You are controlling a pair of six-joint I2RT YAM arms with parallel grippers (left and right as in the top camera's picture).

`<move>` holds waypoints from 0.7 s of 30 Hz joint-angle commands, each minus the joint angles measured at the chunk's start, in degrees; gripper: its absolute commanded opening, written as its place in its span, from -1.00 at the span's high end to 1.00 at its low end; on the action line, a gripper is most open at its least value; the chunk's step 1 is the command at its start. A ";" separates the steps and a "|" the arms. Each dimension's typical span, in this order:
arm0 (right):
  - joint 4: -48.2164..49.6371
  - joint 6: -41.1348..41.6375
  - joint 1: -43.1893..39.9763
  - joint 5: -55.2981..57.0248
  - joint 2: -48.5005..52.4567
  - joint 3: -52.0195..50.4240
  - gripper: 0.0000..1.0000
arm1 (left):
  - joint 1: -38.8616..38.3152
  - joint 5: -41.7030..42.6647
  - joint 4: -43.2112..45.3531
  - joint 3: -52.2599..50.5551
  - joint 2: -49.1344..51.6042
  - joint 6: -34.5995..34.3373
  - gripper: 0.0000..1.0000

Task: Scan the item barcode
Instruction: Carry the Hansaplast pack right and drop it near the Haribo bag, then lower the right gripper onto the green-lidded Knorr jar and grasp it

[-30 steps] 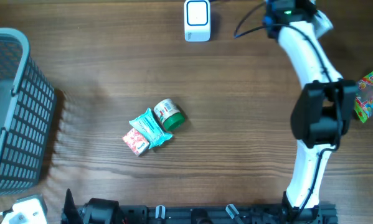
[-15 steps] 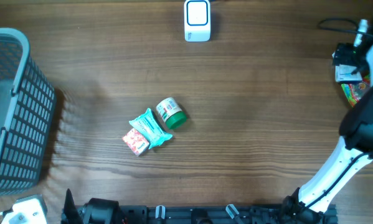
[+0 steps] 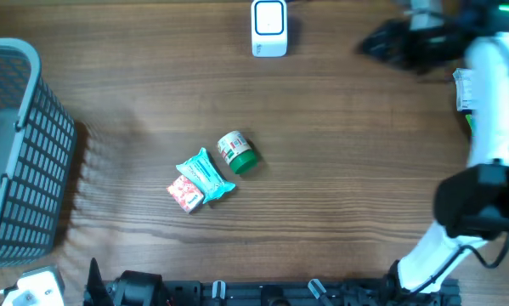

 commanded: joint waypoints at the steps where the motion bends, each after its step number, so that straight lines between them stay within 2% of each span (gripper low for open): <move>1: -1.11 -7.69 13.42 4.50 2.08 -4.07 -0.99 | 0.15 0.46 0.13 -0.11 -0.63 -0.50 -1.00; 5: 1.79 -5.66 28.46 16.15 2.27 -8.66 -0.99 | 0.15 0.46 0.15 -0.11 -0.63 -0.50 -1.00; 8: 3.39 -2.08 35.91 23.12 2.27 -8.90 -0.99 | 0.15 0.46 0.15 -0.11 -0.63 -0.50 -1.00; 9: 5.99 -0.63 41.16 28.94 2.36 -8.90 -0.99 | 0.15 0.46 0.13 -0.11 -0.63 -0.50 -1.00; 13: 9.38 0.66 43.82 28.79 2.43 -8.94 -1.00 | 0.15 0.46 0.15 -0.11 -0.63 -0.50 -1.00; 19: 13.84 3.93 41.11 13.68 2.43 -14.16 -0.99 | 0.15 0.46 0.13 -0.11 -0.63 -0.50 -1.00; 21: 16.35 6.60 39.85 12.61 2.43 -17.29 -0.99 | 0.15 0.46 0.15 -0.11 -0.63 -0.50 -1.00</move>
